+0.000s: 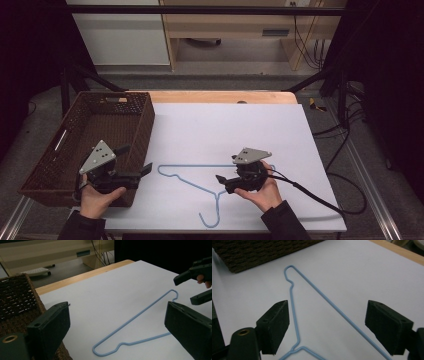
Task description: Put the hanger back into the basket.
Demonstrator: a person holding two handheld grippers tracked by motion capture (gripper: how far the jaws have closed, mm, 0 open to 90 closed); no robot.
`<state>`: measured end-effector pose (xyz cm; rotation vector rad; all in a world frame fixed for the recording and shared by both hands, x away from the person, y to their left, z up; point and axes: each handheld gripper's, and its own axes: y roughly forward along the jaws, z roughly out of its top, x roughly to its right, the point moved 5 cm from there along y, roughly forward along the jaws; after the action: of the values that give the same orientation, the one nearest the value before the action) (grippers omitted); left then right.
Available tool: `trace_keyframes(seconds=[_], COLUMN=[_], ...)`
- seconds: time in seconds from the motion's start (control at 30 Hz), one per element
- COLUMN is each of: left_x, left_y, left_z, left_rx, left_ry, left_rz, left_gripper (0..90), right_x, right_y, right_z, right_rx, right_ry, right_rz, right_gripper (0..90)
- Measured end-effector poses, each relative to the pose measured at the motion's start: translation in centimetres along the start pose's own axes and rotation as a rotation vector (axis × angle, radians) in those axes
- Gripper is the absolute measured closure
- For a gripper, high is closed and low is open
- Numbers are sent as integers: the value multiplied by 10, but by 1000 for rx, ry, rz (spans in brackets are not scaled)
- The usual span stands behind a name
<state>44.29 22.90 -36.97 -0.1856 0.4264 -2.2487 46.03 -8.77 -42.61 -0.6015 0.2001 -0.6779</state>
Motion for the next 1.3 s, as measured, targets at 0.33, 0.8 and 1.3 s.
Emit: trace_keyframes(seconds=[0.33,0.8,1.3], left_x=[-1,-1,-1], left_y=[0,0,1], left_z=[0,0,-1], left_rx=[1,5,-3], left_ry=[-1,-5,-1], left_rz=[3,0,-1], left_gripper=[60,62,63], right_x=[-17,-34,-38], right_y=[34,72,85], right_z=[-1,-22,-38], right_rx=[-82,-215,-294], right_ry=[-25,-44,-75], right_rz=[60,102,123], right_gripper=[299,550,763])
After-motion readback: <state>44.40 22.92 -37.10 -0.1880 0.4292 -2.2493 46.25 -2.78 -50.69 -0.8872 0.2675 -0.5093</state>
